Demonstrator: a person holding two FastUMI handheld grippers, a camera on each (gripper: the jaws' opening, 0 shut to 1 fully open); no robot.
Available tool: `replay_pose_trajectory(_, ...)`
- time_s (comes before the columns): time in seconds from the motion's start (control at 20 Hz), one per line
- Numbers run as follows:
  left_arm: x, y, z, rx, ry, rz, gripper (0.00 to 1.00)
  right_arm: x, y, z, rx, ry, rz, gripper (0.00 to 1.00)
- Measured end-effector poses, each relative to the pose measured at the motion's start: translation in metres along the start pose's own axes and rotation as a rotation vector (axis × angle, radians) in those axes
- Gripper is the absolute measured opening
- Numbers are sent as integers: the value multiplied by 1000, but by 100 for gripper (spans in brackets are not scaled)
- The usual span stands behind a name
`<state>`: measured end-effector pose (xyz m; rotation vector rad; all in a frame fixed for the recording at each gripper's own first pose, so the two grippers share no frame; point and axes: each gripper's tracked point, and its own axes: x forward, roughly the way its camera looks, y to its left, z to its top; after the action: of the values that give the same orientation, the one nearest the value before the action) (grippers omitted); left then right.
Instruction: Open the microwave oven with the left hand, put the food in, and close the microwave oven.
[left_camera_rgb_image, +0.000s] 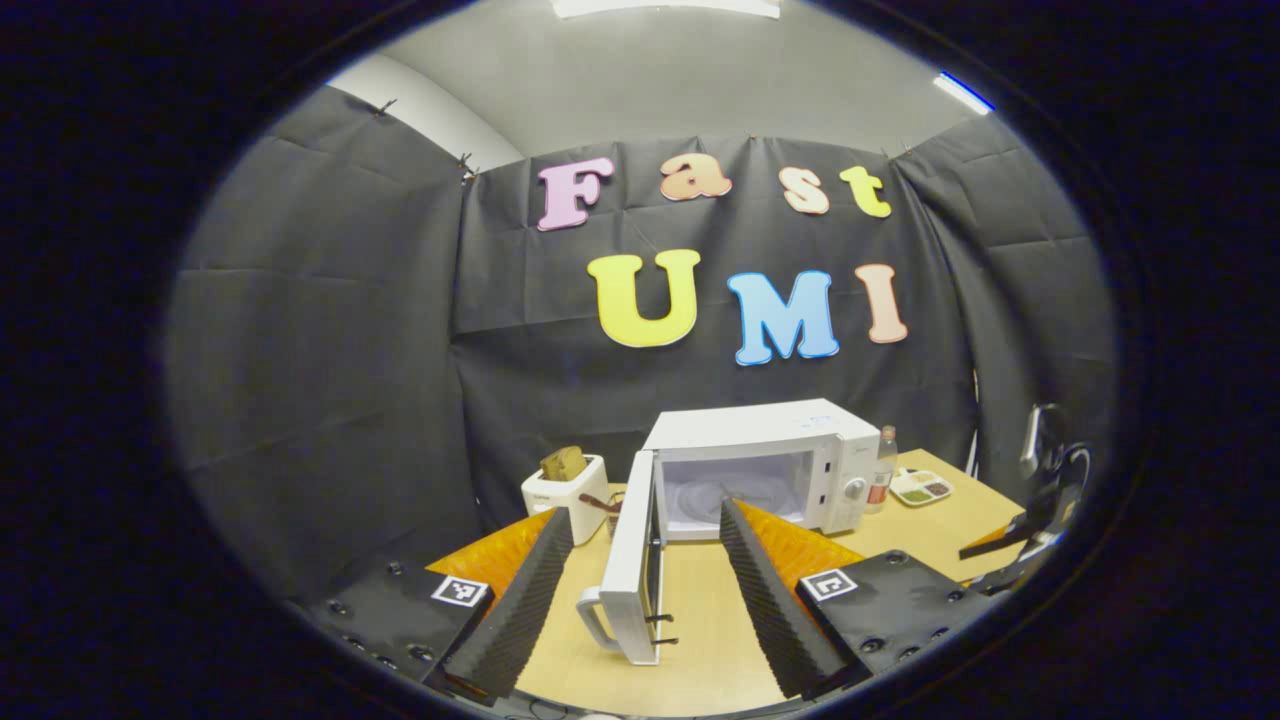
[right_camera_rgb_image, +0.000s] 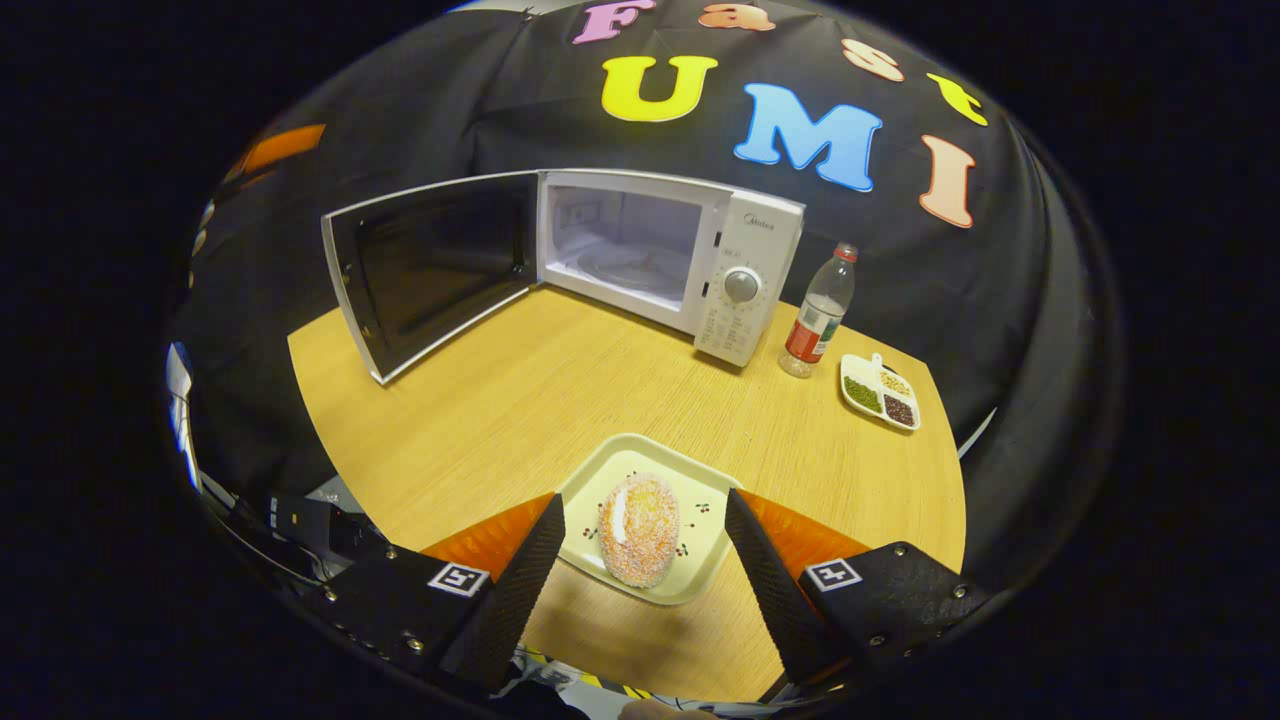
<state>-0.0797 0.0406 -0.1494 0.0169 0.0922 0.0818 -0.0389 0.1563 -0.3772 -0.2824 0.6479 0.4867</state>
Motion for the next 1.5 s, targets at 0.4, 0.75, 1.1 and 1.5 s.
replay_pose_trajectory(0.4, -13, -26, 46, 30, -29, -12, 94, 44, -6, -23, -6, 46, 29, 99)
replay_pose_trajectory(0.75, -4, -33, 56, 63, -37, -44, 100, 63, -5, -38, 12, 96, 23, 99)
replay_pose_trajectory(1.1, 8, -23, 48, 99, -18, -49, 100, 74, -5, -36, 70, 171, 62, 68)
replay_pose_trajectory(1.5, 22, -16, 38, 75, -9, -80, 100, 52, -5, 31, 96, 87, 98, 59)
